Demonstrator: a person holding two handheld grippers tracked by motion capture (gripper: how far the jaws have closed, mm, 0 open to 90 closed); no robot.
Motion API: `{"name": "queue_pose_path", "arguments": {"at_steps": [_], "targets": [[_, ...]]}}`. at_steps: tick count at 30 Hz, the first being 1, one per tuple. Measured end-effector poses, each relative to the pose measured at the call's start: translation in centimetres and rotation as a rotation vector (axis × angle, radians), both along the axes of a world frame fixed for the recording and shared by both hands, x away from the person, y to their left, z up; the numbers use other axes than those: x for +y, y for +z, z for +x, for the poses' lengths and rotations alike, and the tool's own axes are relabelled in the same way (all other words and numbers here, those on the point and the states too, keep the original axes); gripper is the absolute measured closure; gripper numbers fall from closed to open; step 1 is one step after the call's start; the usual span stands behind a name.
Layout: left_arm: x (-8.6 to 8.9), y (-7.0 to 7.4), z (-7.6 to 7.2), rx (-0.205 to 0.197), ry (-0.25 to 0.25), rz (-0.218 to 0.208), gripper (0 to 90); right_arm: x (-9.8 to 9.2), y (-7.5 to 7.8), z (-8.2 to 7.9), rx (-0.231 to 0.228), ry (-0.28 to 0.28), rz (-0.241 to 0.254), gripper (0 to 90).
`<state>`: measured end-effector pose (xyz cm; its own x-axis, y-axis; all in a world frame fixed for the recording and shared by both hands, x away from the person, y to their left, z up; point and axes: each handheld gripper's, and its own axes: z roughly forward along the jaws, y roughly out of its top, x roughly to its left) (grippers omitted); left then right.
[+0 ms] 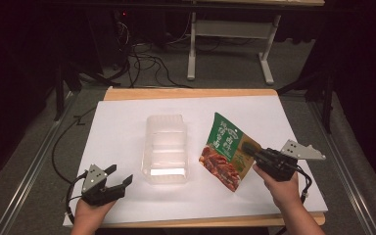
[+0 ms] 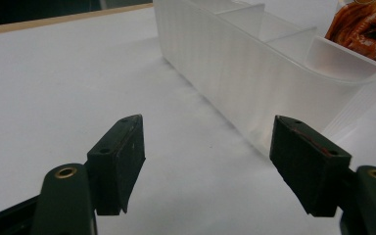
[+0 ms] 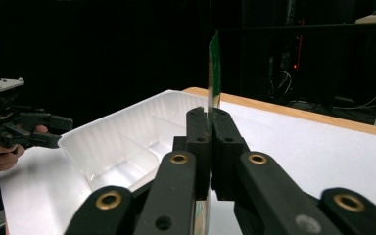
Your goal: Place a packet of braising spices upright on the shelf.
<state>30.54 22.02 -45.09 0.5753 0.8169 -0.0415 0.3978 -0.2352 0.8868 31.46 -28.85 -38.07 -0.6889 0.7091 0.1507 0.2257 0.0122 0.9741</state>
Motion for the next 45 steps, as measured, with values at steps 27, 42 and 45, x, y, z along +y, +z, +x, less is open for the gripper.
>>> {"name": "queue_pose_path", "arguments": {"at_steps": [27,42,45], "targets": [[-0.1,0.1,-0.1,-0.002,-0.001,0.005,29.4,1.0,-1.8,0.4,0.136,-0.043,-0.072,80.7],[-0.2,0.1,-0.1,-0.007,-0.002,0.004,29.4,0.9,-1.5,0.6,0.122,0.000,-0.048,90.0],[-0.1,0.2,-0.2,-0.010,0.001,0.000,29.4,0.8,-1.1,0.3,0.088,0.005,-0.063,90.0]]}}
